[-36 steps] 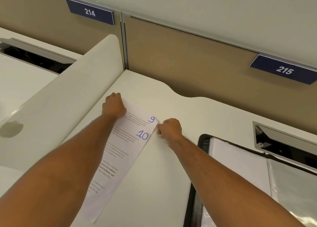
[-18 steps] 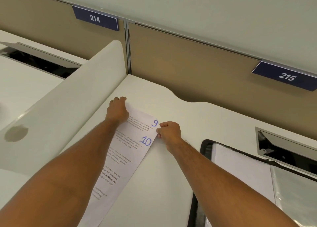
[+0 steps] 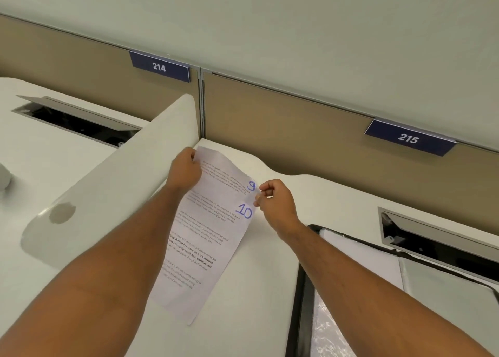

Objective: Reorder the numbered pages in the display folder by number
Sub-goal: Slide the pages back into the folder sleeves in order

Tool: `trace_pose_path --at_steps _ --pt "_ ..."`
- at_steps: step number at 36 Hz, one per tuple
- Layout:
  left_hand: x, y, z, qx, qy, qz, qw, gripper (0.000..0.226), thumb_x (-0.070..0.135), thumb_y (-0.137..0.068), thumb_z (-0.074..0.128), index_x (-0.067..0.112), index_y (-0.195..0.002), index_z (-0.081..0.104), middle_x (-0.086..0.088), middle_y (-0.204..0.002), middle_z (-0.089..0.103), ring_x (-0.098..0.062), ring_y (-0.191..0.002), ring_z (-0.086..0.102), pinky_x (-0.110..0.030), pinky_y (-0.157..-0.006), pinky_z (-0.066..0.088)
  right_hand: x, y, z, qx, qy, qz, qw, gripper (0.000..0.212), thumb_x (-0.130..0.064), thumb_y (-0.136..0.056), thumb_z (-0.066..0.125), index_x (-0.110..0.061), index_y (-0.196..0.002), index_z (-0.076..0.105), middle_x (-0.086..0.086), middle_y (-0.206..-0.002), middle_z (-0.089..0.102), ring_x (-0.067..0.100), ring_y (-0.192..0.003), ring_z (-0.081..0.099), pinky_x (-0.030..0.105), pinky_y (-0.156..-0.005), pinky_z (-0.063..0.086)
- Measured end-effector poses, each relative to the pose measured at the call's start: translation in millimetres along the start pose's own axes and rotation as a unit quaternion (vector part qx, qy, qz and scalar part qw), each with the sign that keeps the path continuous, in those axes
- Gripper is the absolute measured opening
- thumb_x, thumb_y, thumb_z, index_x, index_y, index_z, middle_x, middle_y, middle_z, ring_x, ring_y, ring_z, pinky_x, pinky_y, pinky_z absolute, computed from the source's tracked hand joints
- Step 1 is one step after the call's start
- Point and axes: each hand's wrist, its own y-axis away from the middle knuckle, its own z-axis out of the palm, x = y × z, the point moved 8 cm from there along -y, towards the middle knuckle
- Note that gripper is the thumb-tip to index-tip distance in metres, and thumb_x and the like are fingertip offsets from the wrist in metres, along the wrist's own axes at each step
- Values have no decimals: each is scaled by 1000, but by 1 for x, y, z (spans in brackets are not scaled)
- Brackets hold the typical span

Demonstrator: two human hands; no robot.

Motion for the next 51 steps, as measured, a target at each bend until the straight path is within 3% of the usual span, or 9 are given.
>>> trace_pose_path --at_steps 4,10,17,21,28,33,41,46,51 --pt "23 6 -19 21 22 36 999 12 8 -101 46 5 -101 57 -9 -99 63 -30 -95 60 -42 -81 50 -9 5 -11 -10 -2 21 1000 26 -9 -95 67 -19 -117 54 3 -97 69 19 -92 72 26 -70 55" --pt "61 21 -40 42 80 70 993 15 7 -100 46 7 -104 61 -6 -102 66 -24 -96 62 -41 -84 53 -37 18 -41 46 33 -38 998 5 -11 -96 64 -14 -93 65 2 -89 71 24 -87 69 38 -75 58" --pt "110 37 -56 51 124 113 984 9 16 -104 51 12 -107 59 4 -96 63 -14 -91 63 -20 -71 50 -67 34 -76 93 -10 -78 993 12 -7 -96 63 -19 -93 61 -5 -95 72 15 -86 67 33 -73 58" --pt "140 52 -58 49 151 129 979 11 28 -105 51 18 -101 55 3 -98 64 -15 -91 64 -22 -68 51 -79 52 -103 115 -23 -114 986 5 -19 -102 61 -19 -97 59 -6 -97 71 13 -85 68 26 -67 55" --pt "186 97 -48 53 204 167 963 21 33 -104 53 13 -107 62 1 -99 68 -18 -92 69 -35 -76 61 -80 89 -165 177 -33 -146 973 17 -30 -103 60 -15 -94 60 -5 -95 74 16 -86 73 38 -75 64" --pt "211 131 -30 37 222 178 958 23 33 -102 58 11 -107 65 1 -94 69 -16 -87 69 -40 -79 62 -65 115 -212 205 -47 -141 967 14 -30 -97 66 -25 -85 62 -3 -90 75 22 -87 73 52 -77 62" --pt "242 191 14 -23 249 175 952 14 27 -100 62 14 -103 67 2 -87 71 -12 -78 68 -41 -76 62 -30 167 -280 216 -103 -145 960 16 -25 -105 56 -15 -95 62 -1 -95 76 8 -79 72 22 -67 56" --pt "257 242 50 -68 272 163 946 10 22 -101 61 17 -99 70 2 -84 73 -12 -74 67 -34 -71 61 2 192 -318 232 -136 -117 956 22 -31 -106 54 -12 -97 60 3 -95 77 20 -86 76 38 -71 63" --pt "254 288 92 -86 267 139 950 14 22 -100 60 14 -94 69 -2 -80 70 -10 -68 60 -34 -65 55 39 220 -353 278 -149 -92 945 14 -22 -104 58 -17 -91 59 -7 -73 64 0 -56 57 22 -52 46"
